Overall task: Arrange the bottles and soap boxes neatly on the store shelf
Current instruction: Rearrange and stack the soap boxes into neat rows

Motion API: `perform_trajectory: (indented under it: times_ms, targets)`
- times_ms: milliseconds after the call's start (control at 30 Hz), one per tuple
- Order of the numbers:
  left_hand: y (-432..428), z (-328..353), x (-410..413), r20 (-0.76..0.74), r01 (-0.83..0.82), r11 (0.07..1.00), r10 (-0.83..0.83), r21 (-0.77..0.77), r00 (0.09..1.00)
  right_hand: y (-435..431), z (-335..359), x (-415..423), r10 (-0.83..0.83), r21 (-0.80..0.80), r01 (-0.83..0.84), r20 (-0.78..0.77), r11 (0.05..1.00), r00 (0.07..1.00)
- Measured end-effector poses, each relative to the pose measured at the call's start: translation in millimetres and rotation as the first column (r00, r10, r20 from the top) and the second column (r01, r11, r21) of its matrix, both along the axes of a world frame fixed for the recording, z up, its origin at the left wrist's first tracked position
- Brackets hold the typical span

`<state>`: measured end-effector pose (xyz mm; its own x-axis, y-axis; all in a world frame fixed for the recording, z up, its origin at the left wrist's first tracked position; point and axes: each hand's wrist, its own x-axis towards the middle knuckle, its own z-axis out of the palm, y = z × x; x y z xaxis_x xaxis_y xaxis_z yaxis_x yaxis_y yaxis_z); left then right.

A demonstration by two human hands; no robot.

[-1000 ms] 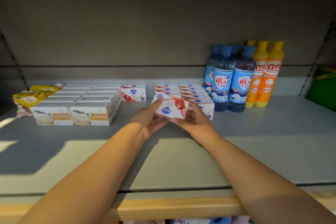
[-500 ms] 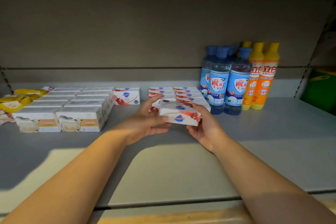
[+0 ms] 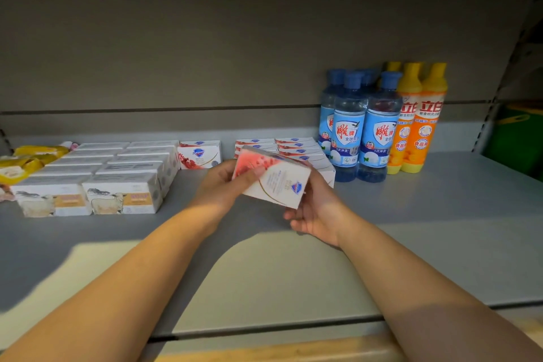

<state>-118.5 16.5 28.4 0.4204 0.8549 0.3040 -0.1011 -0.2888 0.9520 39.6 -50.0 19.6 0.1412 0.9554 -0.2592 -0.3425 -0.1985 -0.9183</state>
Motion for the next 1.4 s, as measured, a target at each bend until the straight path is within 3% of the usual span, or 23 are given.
perform_trajectory:
  times_ms: [100,200,367,500,600,700,800,867,967,1033,1133,1267,1400]
  targets:
    - [4,2,-1,0.071,0.048,0.964,-0.031,-0.260,0.997,0,2,-1,-0.027,0.158,0.030,-0.020,0.987,0.999]
    - [6,1,-5,-0.003,0.038,0.895,-0.044,-0.444,0.999,-2,-3,2,-0.065,0.297,0.018,0.150,0.955,0.987]
    - [7,1,-7,-0.129,0.079,0.860,-0.166,-0.504,0.978,-3,-14,-1,-0.157,0.432,-0.061,0.450,0.900,0.879]
    - [8,3,-6,-0.089,0.130,0.842,-0.205,-0.524,0.975,-3,-13,1,-0.191,0.465,0.016,0.333,0.885,0.923]
    - [6,2,-1,-0.096,0.152,0.892,-0.212,-0.425,0.973,-3,-5,3,-0.151,0.415,0.103,0.086,0.904,0.985]
    - [1,-2,0,-0.167,0.110,0.984,-0.134,-0.143,0.977,-2,-1,7,-0.090,0.319,0.114,-0.087,0.941,0.992]
    - [0,-4,1,-0.120,0.055,0.985,-0.036,0.166,0.992,-1,-2,9,-0.079,0.198,0.111,-0.160,0.974,0.984]
    - [-2,-2,2,-0.044,0.003,0.980,0.006,0.199,0.999,-2,-2,7,-0.042,0.125,0.055,-0.105,0.991,0.994]
    - [0,2,2,0.014,-0.032,0.996,0.031,0.081,0.999,1,-6,4,-0.009,0.063,0.008,0.012,0.998,1.000]
    - [4,4,-2,0.068,-0.011,0.991,0.020,-0.137,0.997,3,-6,4,-0.039,0.074,0.034,0.074,0.997,0.997]
    - [9,5,-6,0.158,0.112,0.912,-0.053,-0.395,0.986,3,-2,4,-0.063,0.159,0.035,0.175,0.987,0.983]
    - [8,3,-5,0.117,0.152,0.850,-0.107,-0.504,0.987,0,-11,4,-0.038,0.282,-0.042,0.274,0.959,0.961]
    - [7,7,-9,0.195,0.233,0.735,-0.140,-0.636,0.971,1,-17,4,-0.120,0.396,-0.046,0.384,0.917,0.915]
